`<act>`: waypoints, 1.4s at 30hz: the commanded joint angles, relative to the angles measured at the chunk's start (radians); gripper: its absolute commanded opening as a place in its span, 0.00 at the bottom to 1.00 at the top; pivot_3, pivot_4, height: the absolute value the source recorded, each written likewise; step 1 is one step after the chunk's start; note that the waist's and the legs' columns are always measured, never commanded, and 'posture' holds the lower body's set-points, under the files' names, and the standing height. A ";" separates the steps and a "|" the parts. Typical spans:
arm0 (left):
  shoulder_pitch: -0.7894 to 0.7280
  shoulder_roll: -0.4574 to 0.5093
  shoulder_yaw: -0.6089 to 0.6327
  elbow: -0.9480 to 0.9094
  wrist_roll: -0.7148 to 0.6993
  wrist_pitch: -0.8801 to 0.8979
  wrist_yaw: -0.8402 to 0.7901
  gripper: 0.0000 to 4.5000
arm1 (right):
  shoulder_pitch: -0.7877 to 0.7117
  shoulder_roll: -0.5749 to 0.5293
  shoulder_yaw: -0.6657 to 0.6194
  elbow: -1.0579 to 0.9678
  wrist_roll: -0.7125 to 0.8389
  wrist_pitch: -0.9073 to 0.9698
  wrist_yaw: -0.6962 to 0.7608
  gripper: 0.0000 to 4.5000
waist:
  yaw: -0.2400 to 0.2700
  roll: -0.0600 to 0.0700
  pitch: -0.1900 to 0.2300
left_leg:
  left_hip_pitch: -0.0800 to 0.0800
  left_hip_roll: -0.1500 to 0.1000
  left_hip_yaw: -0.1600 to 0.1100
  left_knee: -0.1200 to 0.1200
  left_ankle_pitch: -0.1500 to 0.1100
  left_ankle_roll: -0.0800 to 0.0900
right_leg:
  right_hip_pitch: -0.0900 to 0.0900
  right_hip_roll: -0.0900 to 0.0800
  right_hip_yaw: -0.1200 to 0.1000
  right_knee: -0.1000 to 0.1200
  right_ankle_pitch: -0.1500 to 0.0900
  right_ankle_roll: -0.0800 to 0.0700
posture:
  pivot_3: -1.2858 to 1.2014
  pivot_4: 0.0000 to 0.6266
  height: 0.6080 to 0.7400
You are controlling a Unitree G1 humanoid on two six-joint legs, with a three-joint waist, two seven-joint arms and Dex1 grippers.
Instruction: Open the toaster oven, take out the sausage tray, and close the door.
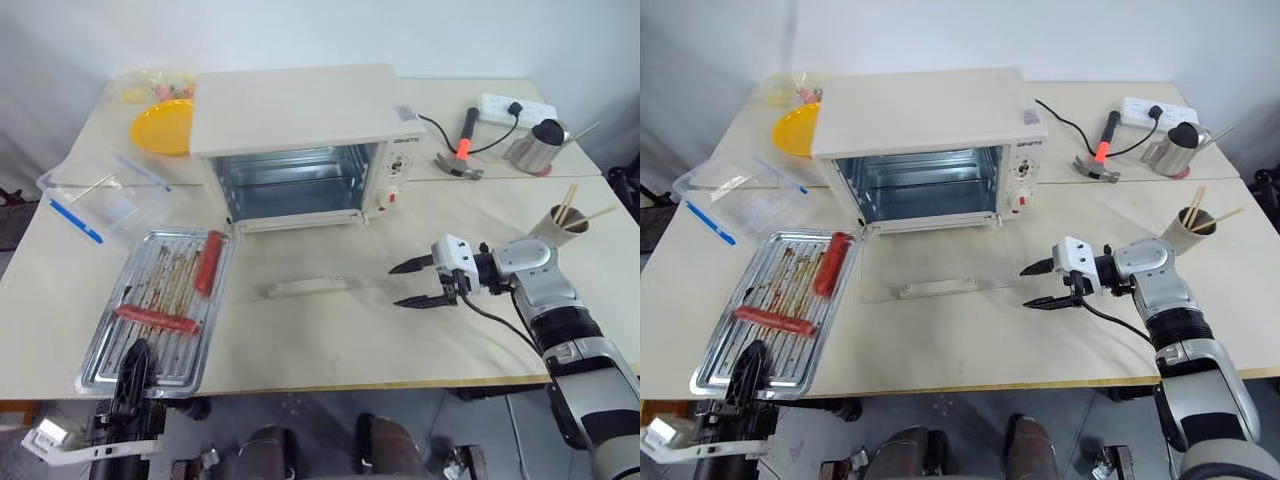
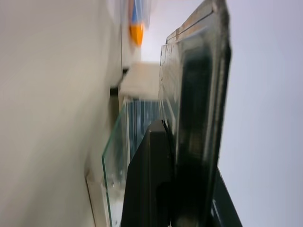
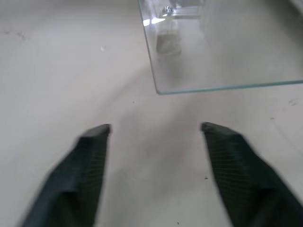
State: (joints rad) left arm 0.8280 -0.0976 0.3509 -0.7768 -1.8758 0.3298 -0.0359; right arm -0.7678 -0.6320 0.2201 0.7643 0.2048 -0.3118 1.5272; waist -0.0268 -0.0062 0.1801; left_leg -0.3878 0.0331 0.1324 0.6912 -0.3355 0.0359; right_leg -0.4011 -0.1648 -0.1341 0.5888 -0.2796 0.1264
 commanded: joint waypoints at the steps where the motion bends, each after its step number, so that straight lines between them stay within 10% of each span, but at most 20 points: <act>1: 0.047 -0.035 -0.012 -0.046 0.021 -0.031 -0.059 0.00 | -0.025 0.013 -0.023 0.059 -0.013 -0.061 0.046 0.42 | -0.001 0.000 0.000 | 0.000 0.000 0.000 0.001 0.000 0.000 | 0.001 0.000 0.000 0.000 0.000 0.000 | 0.52 0.24 1.00; 7: 0.039 -0.064 -0.019 -0.014 0.027 -0.101 -0.092 0.00 | -0.091 0.093 -0.033 0.193 -0.048 -0.135 -0.008 0.00 | -0.004 0.000 0.000 | 0.000 0.001 0.000 0.006 -0.004 0.001 | 0.002 0.000 0.000 0.001 -0.008 -0.014 | 0.52 0.24 1.00; 23: 0.073 -0.130 -0.038 0.054 0.029 -0.266 -0.145 0.00 | -0.263 0.204 -0.142 0.251 -0.021 -0.047 -0.011 0.00 | -0.006 0.001 0.000 | 0.000 0.002 -0.002 0.007 -0.006 0.001 | 0.004 -0.001 0.001 0.002 -0.008 -0.014 | 0.52 0.24 1.00; 42: 0.089 0.066 -0.048 0.087 0.010 -0.091 -0.126 0.00 | -0.523 0.230 -0.238 0.281 -0.007 0.043 -0.075 0.00 | -0.027 0.002 0.001 | -0.001 0.005 -0.003 0.007 -0.008 -0.001 | 0.003 0.000 0.001 0.003 -0.007 -0.013 | 0.52 0.24 1.00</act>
State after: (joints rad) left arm 0.8895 -0.0496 0.2717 -0.6570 -1.8443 0.2158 -0.1545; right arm -1.2548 -0.3840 0.0087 1.1042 0.1689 -0.2960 1.4316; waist -0.0540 -0.0037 0.1816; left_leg -0.3890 0.0385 0.1295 0.6982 -0.3436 0.0350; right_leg -0.3986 -0.1651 -0.1328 0.5921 -0.2867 0.1135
